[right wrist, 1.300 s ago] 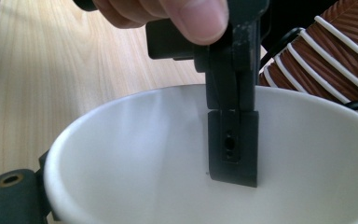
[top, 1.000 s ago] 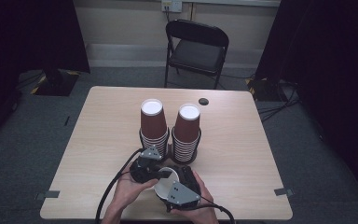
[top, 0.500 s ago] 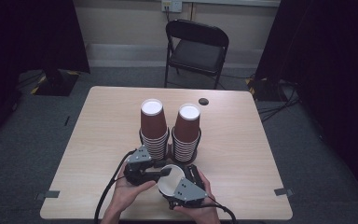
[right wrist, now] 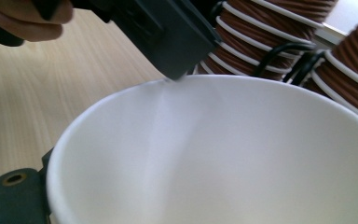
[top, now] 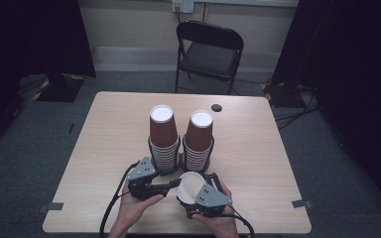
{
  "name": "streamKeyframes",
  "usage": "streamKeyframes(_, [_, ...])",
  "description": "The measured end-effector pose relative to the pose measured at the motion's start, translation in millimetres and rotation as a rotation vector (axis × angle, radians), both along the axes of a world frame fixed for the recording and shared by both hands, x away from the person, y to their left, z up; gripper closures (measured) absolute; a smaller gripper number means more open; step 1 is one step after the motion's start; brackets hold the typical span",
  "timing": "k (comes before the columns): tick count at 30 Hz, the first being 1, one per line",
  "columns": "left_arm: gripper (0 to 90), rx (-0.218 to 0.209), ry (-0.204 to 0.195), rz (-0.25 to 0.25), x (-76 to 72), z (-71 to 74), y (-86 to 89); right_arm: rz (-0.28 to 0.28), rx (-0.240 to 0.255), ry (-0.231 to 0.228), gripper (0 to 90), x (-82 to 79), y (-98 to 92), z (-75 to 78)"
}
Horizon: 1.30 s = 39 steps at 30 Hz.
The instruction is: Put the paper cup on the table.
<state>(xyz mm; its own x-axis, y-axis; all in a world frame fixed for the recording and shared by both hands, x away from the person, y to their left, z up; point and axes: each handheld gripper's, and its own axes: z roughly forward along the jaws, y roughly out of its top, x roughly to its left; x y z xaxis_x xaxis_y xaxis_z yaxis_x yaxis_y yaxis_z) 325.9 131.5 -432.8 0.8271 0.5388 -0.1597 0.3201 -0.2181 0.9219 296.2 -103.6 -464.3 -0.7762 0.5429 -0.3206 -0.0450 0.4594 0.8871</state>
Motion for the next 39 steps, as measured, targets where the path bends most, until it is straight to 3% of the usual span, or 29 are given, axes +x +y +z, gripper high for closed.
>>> streamKeyframes(3, [47.1, -0.011, -0.008, 0.017, -1.5, -1.0, 4.3, -0.017, 0.011, 0.010, 10.3, 1.2, -4.7, -0.7])
streamKeyframes(12, [43.6, -0.043, -0.014, 0.044, -0.7, -14.7, 15.0, -0.070, 0.129, 0.055, 10.5, 8.4, -21.7, 0.3])
streamKeyframes(19, [33.6, -0.064, -0.041, 0.115, -3.3, -25.1, 23.0, -0.096, 0.141, 0.061, 10.5, 8.3, -31.0, 0.8])
streamKeyframes(33, [24.8, -0.026, -0.056, 0.187, -8.3, -47.8, 28.9, -0.155, 0.250, 0.084, 10.7, 24.1, -51.0, 8.4])
streamKeyframes(35, [21.5, -0.047, -0.031, 0.194, -7.0, -48.8, 27.7, -0.176, 0.267, 0.084, 10.7, 27.6, -55.0, 11.3])
streamKeyframes(39, [19.4, -0.030, -0.072, 0.205, -10.8, -49.7, 25.6, -0.208, 0.288, 0.076, 10.8, 33.6, -64.2, 16.4])
